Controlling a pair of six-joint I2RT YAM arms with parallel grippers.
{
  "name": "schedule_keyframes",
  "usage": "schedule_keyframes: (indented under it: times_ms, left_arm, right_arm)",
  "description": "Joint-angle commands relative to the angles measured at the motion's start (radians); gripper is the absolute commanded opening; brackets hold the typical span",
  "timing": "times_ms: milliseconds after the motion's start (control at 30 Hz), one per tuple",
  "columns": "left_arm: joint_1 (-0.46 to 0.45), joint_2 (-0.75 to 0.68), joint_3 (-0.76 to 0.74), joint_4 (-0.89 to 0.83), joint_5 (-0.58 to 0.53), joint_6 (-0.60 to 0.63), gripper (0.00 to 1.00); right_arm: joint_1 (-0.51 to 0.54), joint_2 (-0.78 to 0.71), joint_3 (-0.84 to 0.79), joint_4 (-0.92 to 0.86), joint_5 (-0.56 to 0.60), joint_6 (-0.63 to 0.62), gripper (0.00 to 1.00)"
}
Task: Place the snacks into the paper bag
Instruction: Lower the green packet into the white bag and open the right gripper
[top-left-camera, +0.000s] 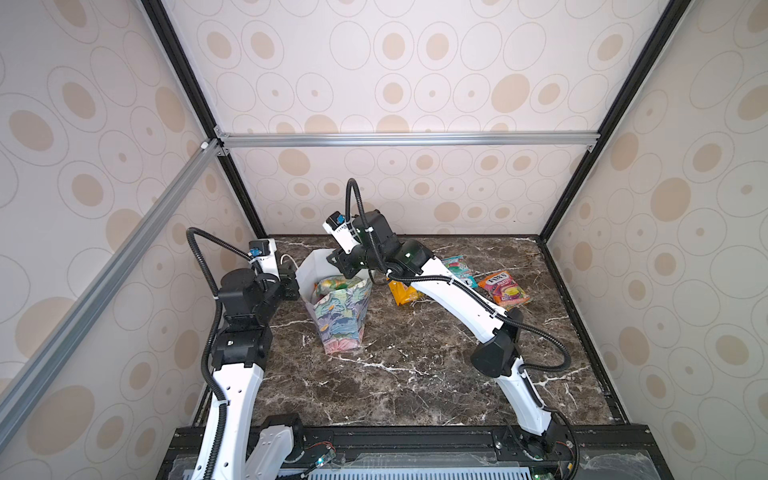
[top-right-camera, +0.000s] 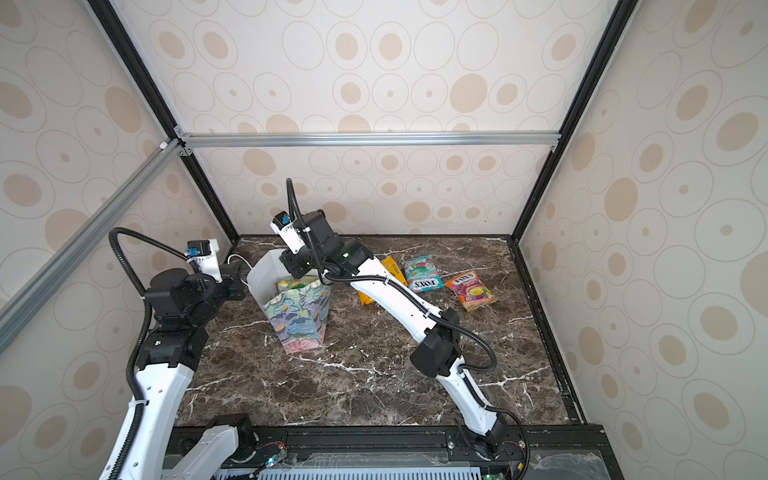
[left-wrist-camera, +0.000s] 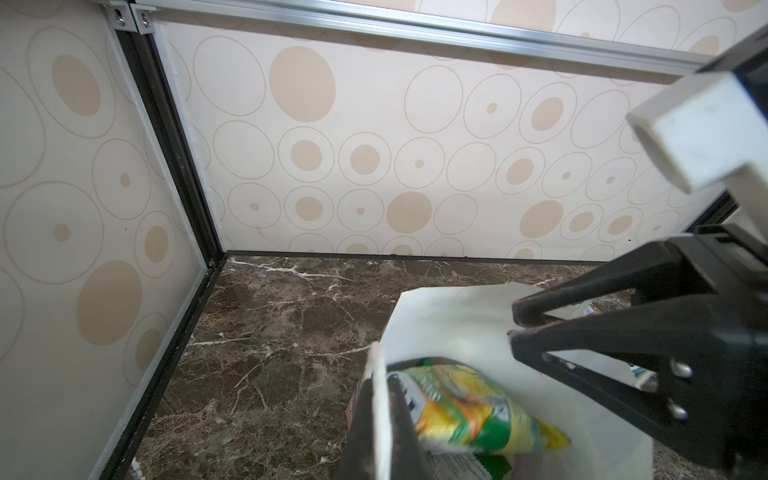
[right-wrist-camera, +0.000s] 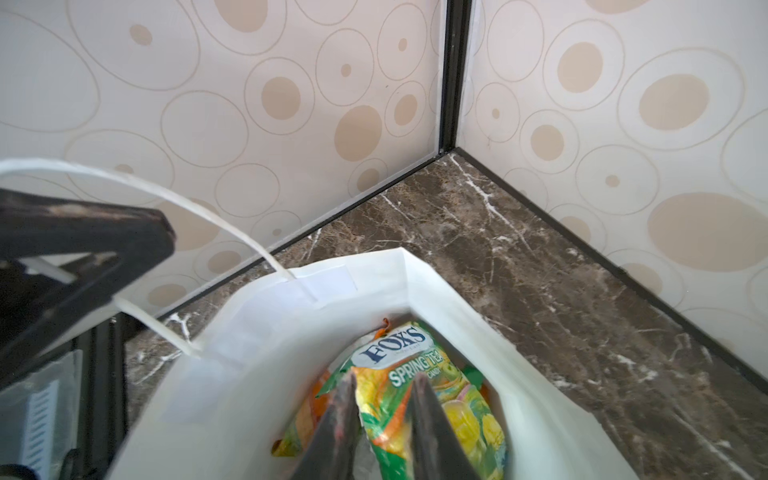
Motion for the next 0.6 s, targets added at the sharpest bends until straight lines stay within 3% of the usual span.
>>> schedule_keyframes:
  times_ms: [0,100,333,433,567]
  left_arm:
    - [0.008,-0.017,0.001,0.019,-0.003,0.012,0.00]
    - [0.008,-0.018,0.001,0.019,-0.003,0.012,0.00]
    - [0.008,-0.022,-0.001,0.021,-0.012,0.012,0.00]
    - [0.008,-0.026,-0.002,0.021,-0.013,0.011,0.00]
    - [0.008,-0.027,-0.003,0.024,-0.015,0.011,0.00]
  right_arm:
    - [0.032,-0.059,0.020,0.032,-0.090,0.016,0.36]
    - [0.049,-0.055,0.051,0.008,-0.099,0.021,0.39]
    - [0.053,-0.152,0.048,-0.058,0.076,-0.003,0.41]
    - [0.052,-0.246,-0.053,-0.022,0.152,-0.027,0.43]
    - [0.049,-0.375,-0.263,0.113,0.169,-0.029,0.45]
